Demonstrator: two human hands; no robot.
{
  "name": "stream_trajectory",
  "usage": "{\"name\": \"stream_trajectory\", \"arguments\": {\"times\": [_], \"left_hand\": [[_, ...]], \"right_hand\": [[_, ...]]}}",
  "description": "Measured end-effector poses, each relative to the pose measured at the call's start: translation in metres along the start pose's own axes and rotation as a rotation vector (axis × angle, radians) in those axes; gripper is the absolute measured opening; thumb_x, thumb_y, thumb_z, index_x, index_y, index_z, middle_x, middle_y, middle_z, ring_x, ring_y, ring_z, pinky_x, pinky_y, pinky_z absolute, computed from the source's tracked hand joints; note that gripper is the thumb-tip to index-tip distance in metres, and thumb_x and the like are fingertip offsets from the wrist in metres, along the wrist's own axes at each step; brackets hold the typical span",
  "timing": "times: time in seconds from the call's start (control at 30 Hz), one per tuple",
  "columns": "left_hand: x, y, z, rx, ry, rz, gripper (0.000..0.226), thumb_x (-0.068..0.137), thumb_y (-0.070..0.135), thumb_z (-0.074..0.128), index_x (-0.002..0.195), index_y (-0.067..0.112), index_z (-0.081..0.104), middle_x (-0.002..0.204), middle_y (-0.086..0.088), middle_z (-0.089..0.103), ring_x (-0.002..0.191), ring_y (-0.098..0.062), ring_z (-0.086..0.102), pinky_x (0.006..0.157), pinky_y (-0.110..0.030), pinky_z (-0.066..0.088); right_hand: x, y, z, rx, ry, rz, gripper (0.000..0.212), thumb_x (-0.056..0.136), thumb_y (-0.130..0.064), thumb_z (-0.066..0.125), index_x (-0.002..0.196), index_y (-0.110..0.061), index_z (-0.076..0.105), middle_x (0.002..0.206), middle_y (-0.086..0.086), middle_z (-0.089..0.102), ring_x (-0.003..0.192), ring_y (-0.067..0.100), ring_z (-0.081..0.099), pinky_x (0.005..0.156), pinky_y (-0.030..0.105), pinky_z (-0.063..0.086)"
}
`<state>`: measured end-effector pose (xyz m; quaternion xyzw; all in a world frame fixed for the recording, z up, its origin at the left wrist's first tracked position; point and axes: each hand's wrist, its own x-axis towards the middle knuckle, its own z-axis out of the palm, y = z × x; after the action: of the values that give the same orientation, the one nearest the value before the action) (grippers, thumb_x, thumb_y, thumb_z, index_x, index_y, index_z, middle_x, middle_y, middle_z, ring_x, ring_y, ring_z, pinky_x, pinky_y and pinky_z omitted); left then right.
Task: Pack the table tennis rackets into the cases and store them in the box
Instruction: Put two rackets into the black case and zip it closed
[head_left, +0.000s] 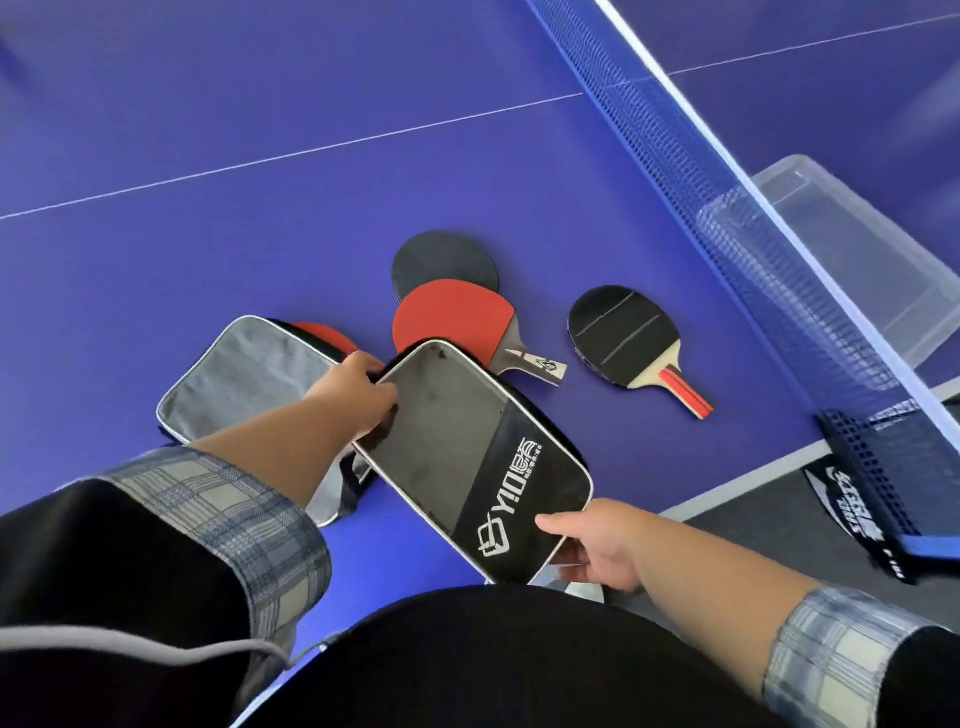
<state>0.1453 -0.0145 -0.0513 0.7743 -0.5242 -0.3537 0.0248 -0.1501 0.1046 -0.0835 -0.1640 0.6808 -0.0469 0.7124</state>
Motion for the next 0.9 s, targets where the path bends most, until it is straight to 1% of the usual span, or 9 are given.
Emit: {"name": "stream_trajectory", "arguments": {"times": [0.2,0.3,0.43,0.57,0.63,0.7,0.77,0.83,0.9], "left_hand": [[-0.029,0.001,0.019,-0.025,-0.056,0.033,0.026,0.087,0.029,0.053,0.112,0.026,0.049,0.082,0.009,0.062,0.073,-0.013,0.060,0.070,-0.030,0.044],[-0.047,0.004,0.032,0.065,-0.101,0.088,0.031,0.085,0.032,0.052,0.115,0.025,0.052,0.098,0.004,0.064,0.089,-0.022,0.061,0.081,-0.034,0.050],[-0.065,0.011,0.054,0.085,-0.117,0.110,0.035,0.083,0.033,0.052,0.117,0.027,0.057,0.110,0.004,0.063,0.091,-0.023,0.063,0.079,-0.036,0.053],[-0.071,0.015,0.074,0.075,-0.121,0.088,0.032,0.081,0.026,0.053,0.112,0.020,0.058,0.109,-0.004,0.057,0.088,-0.026,0.058,0.075,-0.036,0.050],[-0.068,0.015,0.080,0.027,-0.080,0.062,0.042,0.078,0.025,0.055,0.120,0.019,0.056,0.116,-0.007,0.057,0.098,-0.029,0.059,0.085,-0.041,0.052],[-0.063,0.014,0.083,0.019,-0.053,0.037,0.057,0.082,0.024,0.059,0.137,0.019,0.048,0.136,-0.010,0.050,0.120,-0.031,0.053,0.100,-0.044,0.046],[-0.058,0.012,0.083,0.036,-0.054,0.015,0.068,0.088,0.023,0.058,0.151,0.018,0.034,0.152,-0.009,0.037,0.137,-0.030,0.039,0.112,-0.042,0.035],[-0.051,0.008,0.079,0.064,-0.035,0.035,0.066,0.092,0.021,0.054,0.153,0.017,0.030,0.156,-0.008,0.033,0.142,-0.030,0.033,0.116,-0.039,0.028],[-0.040,0.001,0.074,0.088,-0.021,0.052,0.062,0.094,0.020,0.049,0.153,0.020,0.031,0.158,-0.006,0.031,0.142,-0.031,0.031,0.117,-0.041,0.026]], "right_hand": [[-0.011,0.002,-0.041,-0.099,0.021,-0.002,0.029,0.091,-0.002,0.070,0.119,-0.012,0.068,0.110,0.012,0.078,0.108,0.034,0.071,0.101,0.054,0.053],[-0.021,0.002,-0.070,-0.095,0.002,0.042,0.026,0.095,-0.006,0.066,0.121,-0.006,0.067,0.112,0.016,0.077,0.103,0.034,0.073,0.096,0.053,0.055],[-0.030,-0.004,-0.094,-0.090,0.006,0.066,0.025,0.098,-0.019,0.064,0.119,-0.006,0.066,0.106,0.015,0.078,0.082,0.029,0.078,0.074,0.043,0.061],[-0.023,-0.006,-0.097,-0.180,-0.008,0.040,0.024,0.098,-0.022,0.065,0.120,-0.012,0.066,0.102,0.008,0.080,0.088,0.027,0.076,0.086,0.045,0.058],[-0.019,-0.005,-0.087,-0.217,-0.046,0.030,0.021,0.099,-0.020,0.064,0.119,-0.015,0.064,0.104,0.006,0.080,0.091,0.028,0.076,0.080,0.044,0.059],[-0.017,-0.001,-0.073,-0.232,-0.064,0.037,0.025,0.098,-0.020,0.065,0.122,-0.015,0.061,0.109,0.008,0.079,0.090,0.030,0.077,0.077,0.043,0.061],[-0.016,0.004,-0.057,-0.261,-0.056,0.036,0.039,0.097,-0.027,0.068,0.130,-0.013,0.052,0.118,0.011,0.074,0.091,0.036,0.077,0.084,0.049,0.061],[-0.012,0.008,-0.040,-0.308,-0.065,0.034,0.050,0.095,-0.039,0.066,0.132,-0.014,0.044,0.125,0.012,0.068,0.089,0.037,0.077,0.090,0.055,0.059],[-0.014,0.009,-0.022,-0.439,-0.049,0.014,0.049,0.097,-0.045,0.056,0.132,-0.015,0.040,0.122,0.012,0.061,0.081,0.032,0.077,0.087,0.052,0.061]]}}
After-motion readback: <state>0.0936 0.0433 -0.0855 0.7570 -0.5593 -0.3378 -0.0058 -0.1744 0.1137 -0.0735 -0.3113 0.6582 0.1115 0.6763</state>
